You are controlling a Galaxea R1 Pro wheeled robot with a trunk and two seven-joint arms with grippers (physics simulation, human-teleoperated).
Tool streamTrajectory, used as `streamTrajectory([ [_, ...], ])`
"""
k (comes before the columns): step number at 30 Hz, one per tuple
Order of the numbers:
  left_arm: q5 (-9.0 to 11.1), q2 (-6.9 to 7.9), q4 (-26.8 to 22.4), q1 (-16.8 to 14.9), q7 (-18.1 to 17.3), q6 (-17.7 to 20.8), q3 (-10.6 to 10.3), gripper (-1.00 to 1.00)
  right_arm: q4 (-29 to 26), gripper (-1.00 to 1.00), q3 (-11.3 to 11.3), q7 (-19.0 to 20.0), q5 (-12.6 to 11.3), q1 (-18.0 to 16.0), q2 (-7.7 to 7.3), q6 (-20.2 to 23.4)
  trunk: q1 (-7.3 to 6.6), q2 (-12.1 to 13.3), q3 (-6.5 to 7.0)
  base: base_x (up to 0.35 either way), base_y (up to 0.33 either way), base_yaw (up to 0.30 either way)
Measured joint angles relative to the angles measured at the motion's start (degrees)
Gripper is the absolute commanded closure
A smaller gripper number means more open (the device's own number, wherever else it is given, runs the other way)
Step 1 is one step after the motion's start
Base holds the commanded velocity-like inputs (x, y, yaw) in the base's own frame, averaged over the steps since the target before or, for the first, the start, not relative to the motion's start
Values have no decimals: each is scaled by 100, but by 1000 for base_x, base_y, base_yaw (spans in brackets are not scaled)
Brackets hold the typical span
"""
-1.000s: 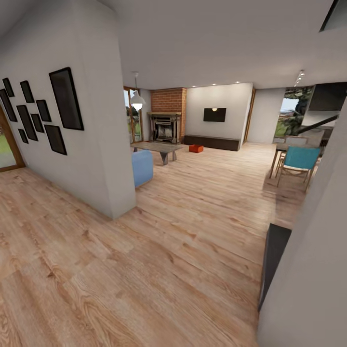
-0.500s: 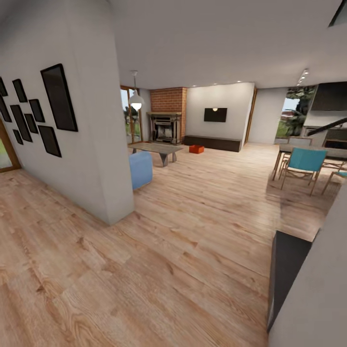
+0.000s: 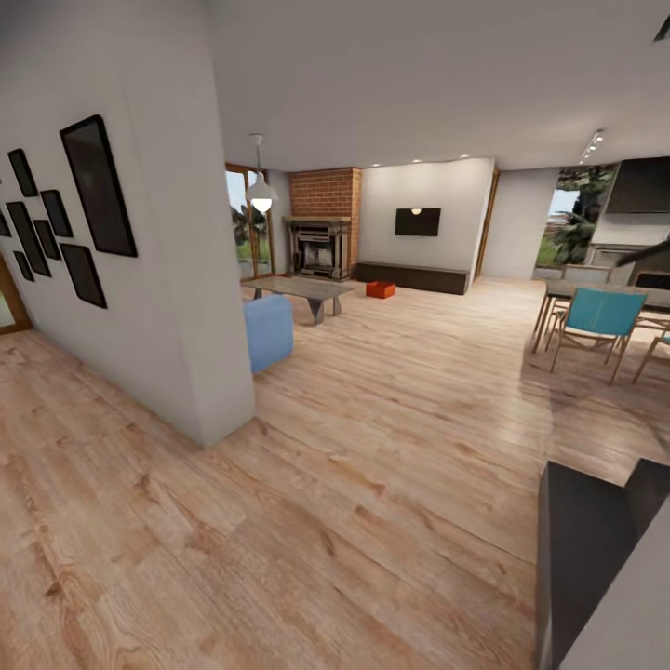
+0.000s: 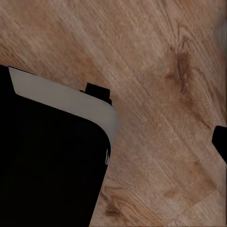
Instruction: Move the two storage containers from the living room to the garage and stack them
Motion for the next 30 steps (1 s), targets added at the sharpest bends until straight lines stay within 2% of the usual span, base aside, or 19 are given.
streamTrajectory([
  [30, 17, 8, 0, 0, 0, 9, -10, -100, 1, -100, 2, 0, 25, 0, 0, -9, 0, 0, 0, 323, 0, 0],
])
